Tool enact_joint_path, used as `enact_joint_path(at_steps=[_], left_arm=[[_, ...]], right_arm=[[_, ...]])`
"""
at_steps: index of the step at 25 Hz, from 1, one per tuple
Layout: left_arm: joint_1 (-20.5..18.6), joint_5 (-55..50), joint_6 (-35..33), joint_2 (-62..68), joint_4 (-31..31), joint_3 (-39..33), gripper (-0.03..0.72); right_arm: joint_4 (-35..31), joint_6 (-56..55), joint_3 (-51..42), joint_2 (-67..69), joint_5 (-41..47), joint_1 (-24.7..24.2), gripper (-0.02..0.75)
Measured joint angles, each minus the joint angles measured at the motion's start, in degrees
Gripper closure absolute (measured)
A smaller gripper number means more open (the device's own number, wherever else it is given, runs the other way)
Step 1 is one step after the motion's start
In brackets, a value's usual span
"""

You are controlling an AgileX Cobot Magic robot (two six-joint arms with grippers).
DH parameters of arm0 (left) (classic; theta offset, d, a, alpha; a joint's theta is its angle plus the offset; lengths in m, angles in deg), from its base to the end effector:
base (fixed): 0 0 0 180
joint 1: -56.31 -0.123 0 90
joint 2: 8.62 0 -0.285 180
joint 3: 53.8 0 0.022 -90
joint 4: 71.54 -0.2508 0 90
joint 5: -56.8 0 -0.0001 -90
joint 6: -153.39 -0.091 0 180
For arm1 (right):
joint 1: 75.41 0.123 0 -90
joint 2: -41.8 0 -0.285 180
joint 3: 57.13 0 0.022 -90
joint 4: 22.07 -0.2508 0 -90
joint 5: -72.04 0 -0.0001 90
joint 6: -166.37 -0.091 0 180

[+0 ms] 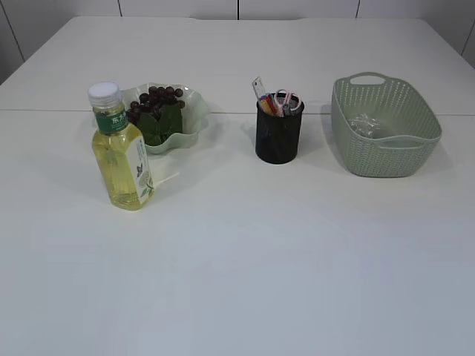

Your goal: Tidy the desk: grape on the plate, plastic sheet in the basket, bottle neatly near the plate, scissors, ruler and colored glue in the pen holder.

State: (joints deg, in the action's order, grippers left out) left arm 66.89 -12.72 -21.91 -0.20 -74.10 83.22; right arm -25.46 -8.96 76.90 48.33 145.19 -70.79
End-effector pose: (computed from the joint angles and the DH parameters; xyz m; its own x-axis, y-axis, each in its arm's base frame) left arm -0.0206 0.0077 0.2916 -0.5135 0.0285 -0.8576 0.1143 0.9928 -0.0355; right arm -0.0241 0.0032 0.2725 -0.5712 -0.1106 -0.8133 -0.1633 0.9864 -0.0194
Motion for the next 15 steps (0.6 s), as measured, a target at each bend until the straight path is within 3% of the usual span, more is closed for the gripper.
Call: enact_joint_path(at_steps=[15], left_arm=[[0.0, 5.87, -2.08, 0.0, 2.57, -4.01, 0.256]], right_arm=[[1.59, 0.36, -2.49, 0.0, -6.56, 0.0, 0.33]])
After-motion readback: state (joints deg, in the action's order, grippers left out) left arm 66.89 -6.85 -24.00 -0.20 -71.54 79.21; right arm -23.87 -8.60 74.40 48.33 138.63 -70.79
